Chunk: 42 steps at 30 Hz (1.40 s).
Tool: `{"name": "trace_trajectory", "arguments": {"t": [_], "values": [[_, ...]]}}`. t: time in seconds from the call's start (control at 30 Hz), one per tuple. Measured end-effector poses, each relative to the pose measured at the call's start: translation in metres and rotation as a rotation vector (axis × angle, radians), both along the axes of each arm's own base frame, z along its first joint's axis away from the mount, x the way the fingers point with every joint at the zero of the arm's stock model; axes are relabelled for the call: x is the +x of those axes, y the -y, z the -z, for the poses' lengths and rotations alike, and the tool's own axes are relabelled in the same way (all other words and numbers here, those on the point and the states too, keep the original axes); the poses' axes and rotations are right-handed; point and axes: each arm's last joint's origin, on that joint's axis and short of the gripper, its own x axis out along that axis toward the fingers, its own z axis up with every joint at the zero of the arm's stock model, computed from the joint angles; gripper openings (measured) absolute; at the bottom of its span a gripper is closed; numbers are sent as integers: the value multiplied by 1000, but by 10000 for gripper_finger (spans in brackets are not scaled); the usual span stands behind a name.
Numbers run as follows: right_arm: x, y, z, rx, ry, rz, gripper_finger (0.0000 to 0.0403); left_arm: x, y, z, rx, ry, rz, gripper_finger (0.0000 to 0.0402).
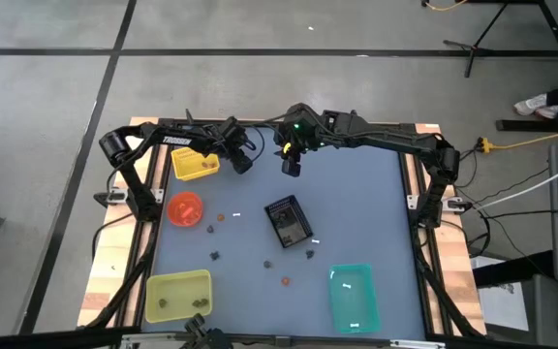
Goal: Sort Halloween decoration
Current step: Put the violet witch hat into the top yellow bin
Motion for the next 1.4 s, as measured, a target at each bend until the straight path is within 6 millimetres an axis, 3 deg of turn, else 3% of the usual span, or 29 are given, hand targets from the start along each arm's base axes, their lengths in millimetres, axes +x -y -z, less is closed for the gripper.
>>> {"name": "trace_trajectory", "arguments": {"t": [0.33, 1.4], "values": [[0, 0, 0, 0, 0, 1, 144, 0, -1, 0, 7, 2, -4, 44], [0, 0, 0, 0, 0, 0, 144, -1, 0, -1, -2, 4, -5, 43]]}}
